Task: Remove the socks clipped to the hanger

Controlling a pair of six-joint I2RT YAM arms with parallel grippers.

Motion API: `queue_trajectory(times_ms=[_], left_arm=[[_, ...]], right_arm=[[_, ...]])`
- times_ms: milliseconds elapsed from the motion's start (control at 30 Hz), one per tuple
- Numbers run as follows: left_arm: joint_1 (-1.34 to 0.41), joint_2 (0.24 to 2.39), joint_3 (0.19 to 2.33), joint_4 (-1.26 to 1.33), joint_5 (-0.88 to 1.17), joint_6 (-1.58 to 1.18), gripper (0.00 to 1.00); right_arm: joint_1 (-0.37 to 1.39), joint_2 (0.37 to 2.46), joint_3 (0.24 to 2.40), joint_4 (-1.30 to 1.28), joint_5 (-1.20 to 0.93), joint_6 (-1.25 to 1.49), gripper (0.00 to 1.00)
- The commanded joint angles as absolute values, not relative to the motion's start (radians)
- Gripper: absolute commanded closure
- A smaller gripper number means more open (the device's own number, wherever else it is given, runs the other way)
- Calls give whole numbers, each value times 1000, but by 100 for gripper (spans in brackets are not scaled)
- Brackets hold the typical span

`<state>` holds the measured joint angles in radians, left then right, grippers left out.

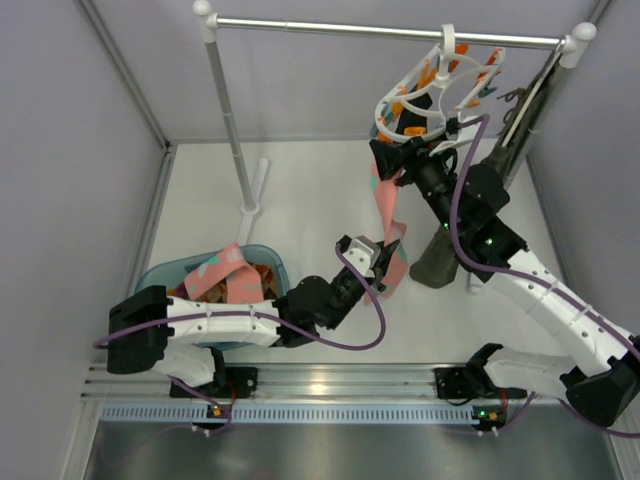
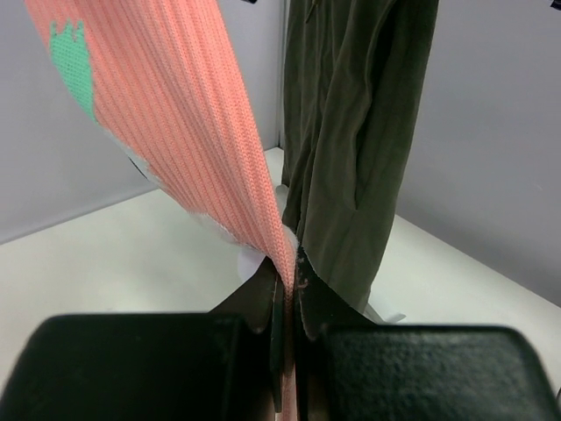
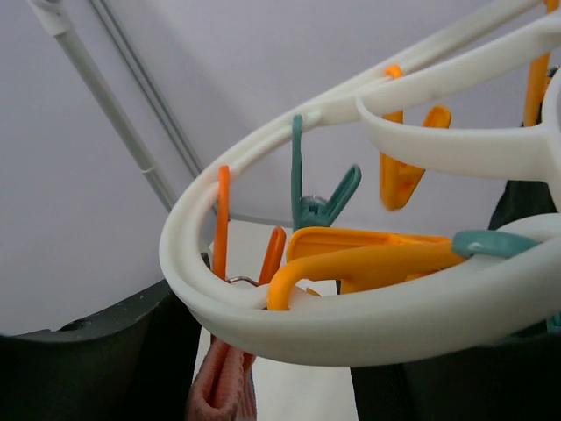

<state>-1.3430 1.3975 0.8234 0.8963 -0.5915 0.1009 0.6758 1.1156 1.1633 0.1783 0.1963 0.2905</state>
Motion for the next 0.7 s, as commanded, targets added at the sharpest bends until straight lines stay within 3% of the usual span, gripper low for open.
queue_trajectory(times_ms=[0, 233, 533, 667], left_arm=[[-1348, 1396, 830, 942, -563, 80, 100], [-1348, 1401, 825, 942, -558, 74, 100], [-1348, 1384, 810, 942, -560, 87, 100], [-1348, 1388, 808, 942, -571, 89, 100]], right_arm=[[664, 1127, 1190, 342, 129, 295, 44], [663, 1163, 1160, 419, 121, 293, 45], [653, 1190, 1190, 414, 112, 276, 59], [650, 1186, 1193, 407, 114, 276, 72]])
